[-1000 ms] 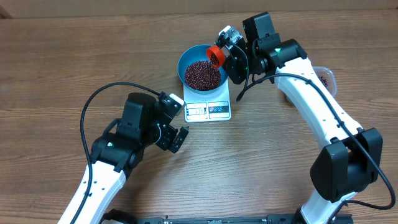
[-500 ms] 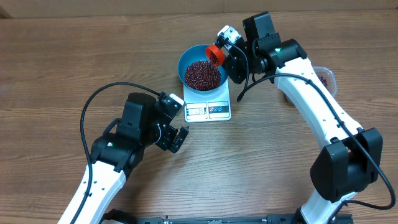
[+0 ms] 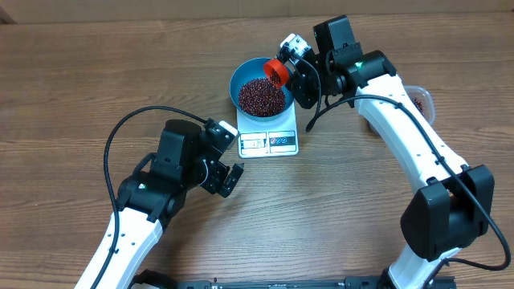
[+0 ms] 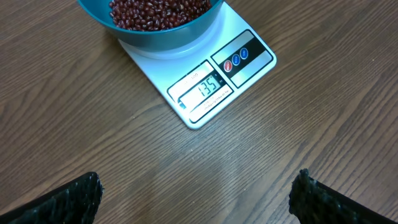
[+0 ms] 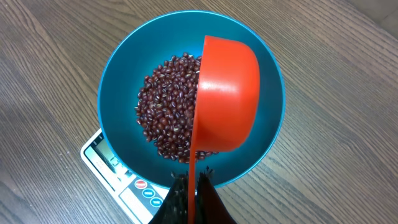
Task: Scoop item into bowl and weigh 150g on scale
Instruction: 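Tilt the scoop slowly over the bowl, trickling beans in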
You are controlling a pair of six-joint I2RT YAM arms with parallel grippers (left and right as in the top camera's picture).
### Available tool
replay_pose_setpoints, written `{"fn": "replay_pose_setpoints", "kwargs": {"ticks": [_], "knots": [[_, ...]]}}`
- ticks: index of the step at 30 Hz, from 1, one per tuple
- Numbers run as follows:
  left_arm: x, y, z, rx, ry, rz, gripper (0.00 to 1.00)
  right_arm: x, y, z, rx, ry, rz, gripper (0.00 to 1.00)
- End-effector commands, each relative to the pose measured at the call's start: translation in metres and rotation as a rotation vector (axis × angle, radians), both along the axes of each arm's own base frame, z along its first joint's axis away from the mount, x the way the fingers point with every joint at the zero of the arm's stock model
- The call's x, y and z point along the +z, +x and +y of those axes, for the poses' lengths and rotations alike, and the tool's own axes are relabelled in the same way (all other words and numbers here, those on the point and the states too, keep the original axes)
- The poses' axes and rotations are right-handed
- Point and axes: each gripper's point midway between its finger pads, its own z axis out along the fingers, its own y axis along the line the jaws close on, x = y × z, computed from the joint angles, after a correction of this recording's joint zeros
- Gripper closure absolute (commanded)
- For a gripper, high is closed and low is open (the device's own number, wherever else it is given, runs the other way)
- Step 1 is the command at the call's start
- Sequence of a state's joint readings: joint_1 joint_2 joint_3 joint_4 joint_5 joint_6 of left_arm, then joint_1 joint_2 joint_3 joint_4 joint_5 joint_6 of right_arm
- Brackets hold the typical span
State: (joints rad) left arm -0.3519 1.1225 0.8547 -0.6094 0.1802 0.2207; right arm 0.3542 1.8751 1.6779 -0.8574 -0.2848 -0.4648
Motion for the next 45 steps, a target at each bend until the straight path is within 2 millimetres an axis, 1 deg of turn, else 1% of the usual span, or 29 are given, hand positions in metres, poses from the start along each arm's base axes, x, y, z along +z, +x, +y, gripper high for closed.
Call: {"fn": "replay_pose_setpoints", "kwargs": {"ticks": [1,14,19,27,38,45], "knots": [[-0.005,-0.002,-0.002,-0.027,0.008,0.007,0.00,0.014,0.003,0.007,0.011,0.026,-0.027,0.96],[-0.005,-0.002,-0.002,-0.027,0.008,0.007,0.01,0.013,0.002,0.006,0.003,0.027,-0.016,0.96],[-0.005,-0.002,-0.002,-0.027,0.008,0.007,0.00,0.014,0.010,0.001,-0.008,-0.007,-0.056,0.96],[-0.005,-0.002,-0.002,-0.027,0.008,0.007,0.00,0.014,0.013,-0.001,-0.005,-0.027,-0.077,0.96],[-0.005,-0.002,-0.002,-0.027,0.008,0.007,0.01,0.013,0.009,0.001,0.011,-0.022,-0.065,0.96],[-0.005,-0.002,-0.002,-0.027,0.008,0.007,0.01,0.013,0.007,0.003,-0.016,0.007,-0.037,0.96]]}}
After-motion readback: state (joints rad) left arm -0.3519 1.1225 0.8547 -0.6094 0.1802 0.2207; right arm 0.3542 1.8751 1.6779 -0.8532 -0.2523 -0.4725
